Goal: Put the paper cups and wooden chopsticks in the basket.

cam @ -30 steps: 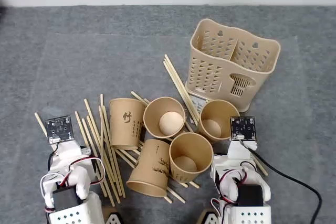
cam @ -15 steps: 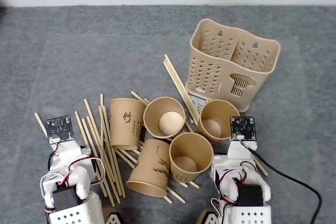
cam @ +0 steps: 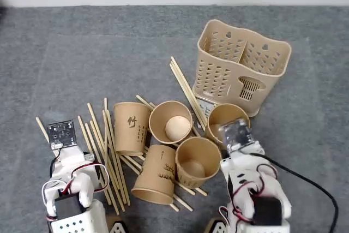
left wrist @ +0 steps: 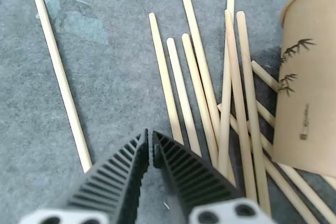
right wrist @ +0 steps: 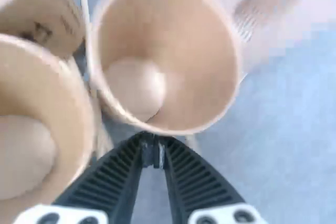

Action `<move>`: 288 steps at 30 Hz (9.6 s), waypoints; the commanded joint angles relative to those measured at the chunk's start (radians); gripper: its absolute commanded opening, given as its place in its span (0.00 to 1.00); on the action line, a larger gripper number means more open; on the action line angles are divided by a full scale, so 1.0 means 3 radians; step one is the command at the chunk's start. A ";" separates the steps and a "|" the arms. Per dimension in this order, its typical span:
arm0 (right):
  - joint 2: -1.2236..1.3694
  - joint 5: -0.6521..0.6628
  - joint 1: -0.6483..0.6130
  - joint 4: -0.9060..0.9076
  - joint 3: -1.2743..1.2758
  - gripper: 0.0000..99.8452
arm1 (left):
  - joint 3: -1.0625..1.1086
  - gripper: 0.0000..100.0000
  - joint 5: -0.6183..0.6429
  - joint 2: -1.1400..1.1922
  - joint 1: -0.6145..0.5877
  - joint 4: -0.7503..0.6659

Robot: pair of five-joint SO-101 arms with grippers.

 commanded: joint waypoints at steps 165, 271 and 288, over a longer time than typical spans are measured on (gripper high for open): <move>0.5557 -0.1944 0.0616 0.0263 -0.6229 0.24 | -0.0028 0.02 0.0026 -0.0031 -0.0026 0.0005; 0.3659 -0.1135 0.0504 0.1373 -0.5355 0.01 | -0.4846 0.12 -0.1263 0.4521 0.2189 0.0701; 0.3659 -0.1166 0.0739 0.0621 -0.5340 0.01 | -0.4836 0.12 -0.1335 0.5692 0.2163 0.0174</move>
